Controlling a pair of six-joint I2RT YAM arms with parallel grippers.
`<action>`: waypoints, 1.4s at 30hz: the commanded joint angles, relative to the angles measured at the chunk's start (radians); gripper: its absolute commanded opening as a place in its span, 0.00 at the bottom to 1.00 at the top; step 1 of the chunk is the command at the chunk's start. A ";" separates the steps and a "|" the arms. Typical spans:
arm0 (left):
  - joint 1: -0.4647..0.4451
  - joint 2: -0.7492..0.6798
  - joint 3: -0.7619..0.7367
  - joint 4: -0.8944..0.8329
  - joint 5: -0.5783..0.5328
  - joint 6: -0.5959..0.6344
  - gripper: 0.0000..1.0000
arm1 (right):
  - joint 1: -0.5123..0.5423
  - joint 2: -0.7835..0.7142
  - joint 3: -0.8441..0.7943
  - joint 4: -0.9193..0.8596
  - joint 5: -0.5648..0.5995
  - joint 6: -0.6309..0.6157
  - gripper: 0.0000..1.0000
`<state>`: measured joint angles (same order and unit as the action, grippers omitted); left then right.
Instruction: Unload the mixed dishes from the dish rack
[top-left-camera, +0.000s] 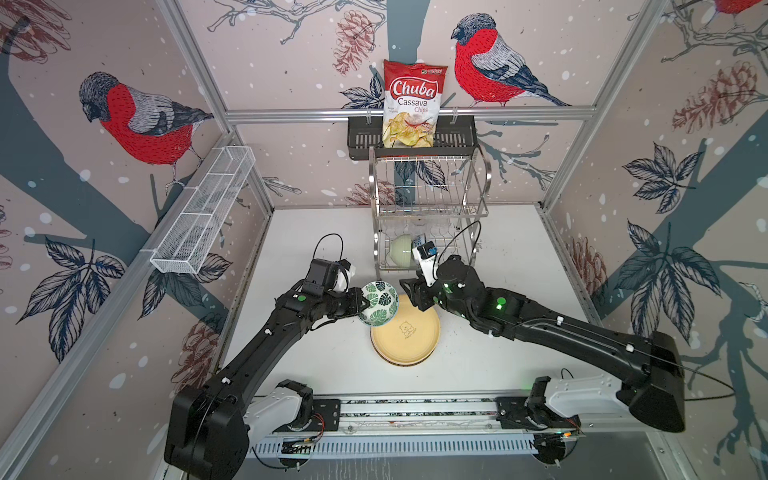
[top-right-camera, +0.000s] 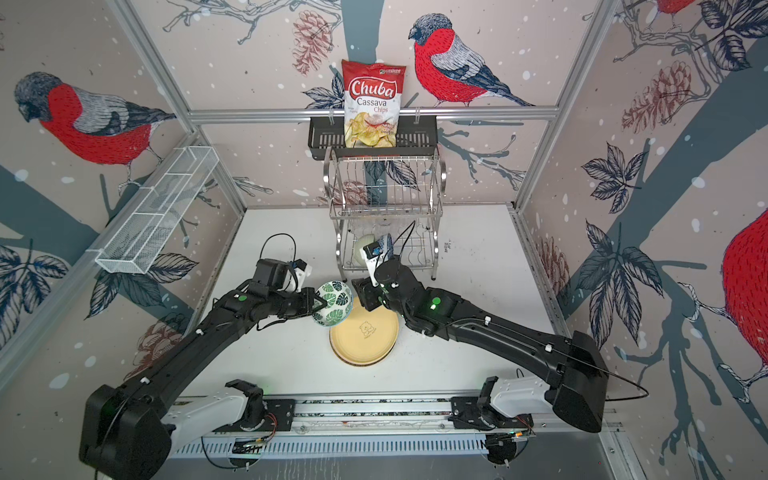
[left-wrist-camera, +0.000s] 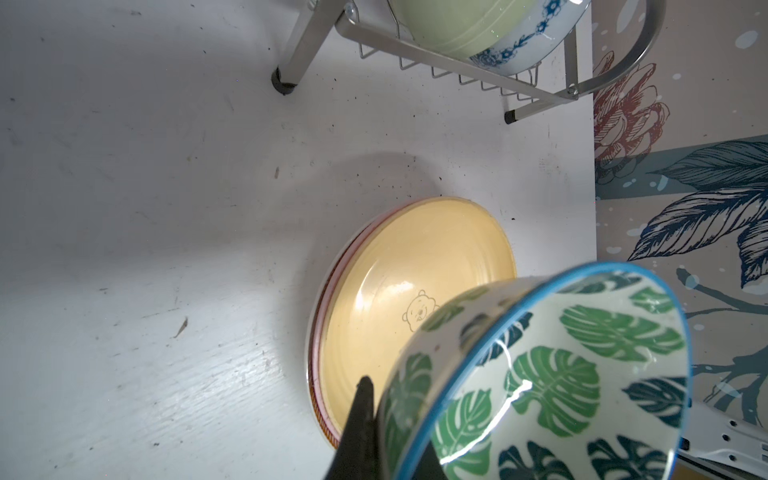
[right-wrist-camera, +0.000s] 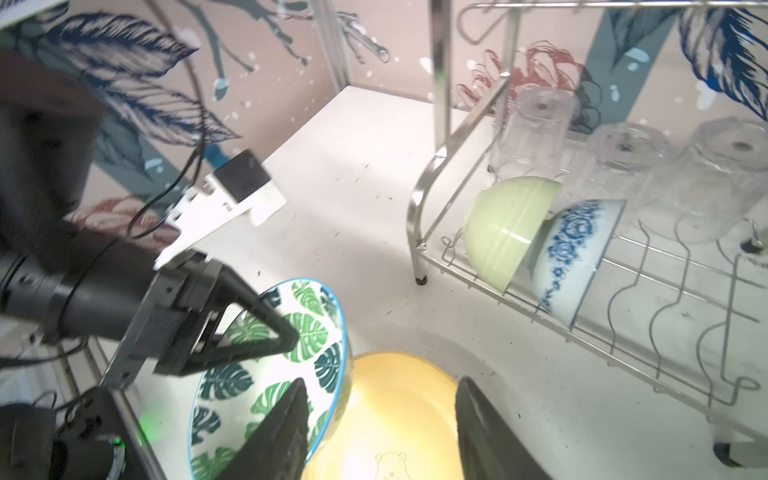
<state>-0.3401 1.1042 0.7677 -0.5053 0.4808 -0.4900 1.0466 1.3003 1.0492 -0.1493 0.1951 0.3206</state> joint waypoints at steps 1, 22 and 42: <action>0.000 -0.003 -0.001 0.030 -0.028 0.003 0.00 | -0.005 0.036 0.030 0.024 -0.032 0.057 0.58; 0.000 -0.010 -0.051 0.081 -0.065 -0.016 0.00 | 0.009 0.453 0.285 -0.194 -0.185 0.056 0.25; 0.000 -0.036 -0.057 0.234 0.027 -0.045 0.77 | 0.016 0.281 0.131 -0.200 -0.078 0.194 0.00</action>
<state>-0.3401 1.0756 0.6949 -0.3687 0.4580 -0.5205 1.0702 1.6291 1.2114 -0.3656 0.0677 0.4534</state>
